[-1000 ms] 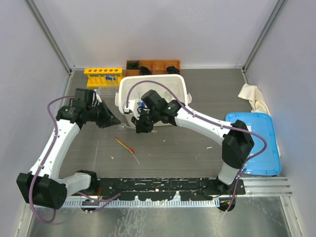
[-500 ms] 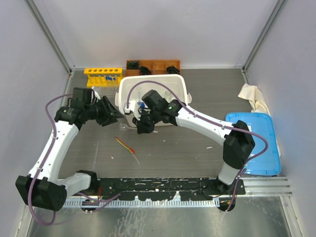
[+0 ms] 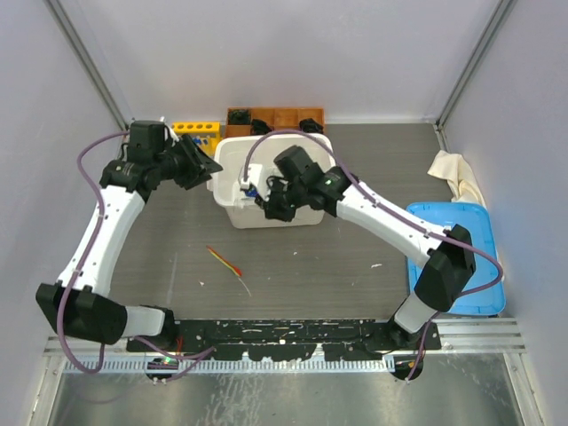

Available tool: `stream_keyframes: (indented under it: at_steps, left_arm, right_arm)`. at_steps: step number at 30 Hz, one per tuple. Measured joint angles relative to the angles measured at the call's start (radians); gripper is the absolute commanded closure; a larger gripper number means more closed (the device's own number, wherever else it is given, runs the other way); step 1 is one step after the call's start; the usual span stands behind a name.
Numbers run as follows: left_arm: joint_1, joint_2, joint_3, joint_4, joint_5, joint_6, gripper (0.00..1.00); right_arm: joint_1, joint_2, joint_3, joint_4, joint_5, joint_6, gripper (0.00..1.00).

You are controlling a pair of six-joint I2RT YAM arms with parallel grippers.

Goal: Organize the chemistry lab equipment
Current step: Pick up the chemistry item at the center of the board, then place the chemistry item in the storage box.

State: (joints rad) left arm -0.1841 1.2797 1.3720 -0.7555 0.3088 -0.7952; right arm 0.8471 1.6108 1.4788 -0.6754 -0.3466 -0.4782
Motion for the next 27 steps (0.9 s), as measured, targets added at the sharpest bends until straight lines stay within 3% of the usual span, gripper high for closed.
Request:
stream_keyframes:
  at_steps: [8, 15, 27]
  left_arm:
    - [0.000, 0.149, 0.056, 0.002, -0.018, 0.025, 0.57]
    - [0.001, 0.180, 0.068, 0.002, -0.018, 0.032, 0.57]
    - [0.066, 0.179, 0.123, -0.005, -0.017, 0.071, 0.57]
  right_arm:
    - [-0.169, 0.025, 0.157, 0.004, 0.072, -0.026, 0.99]
    - [-0.229, 0.180, 0.352, 0.031, 0.043, -0.063, 0.99]
    - [-0.234, 0.359, 0.351, -0.008, -0.033, -0.121, 0.99]
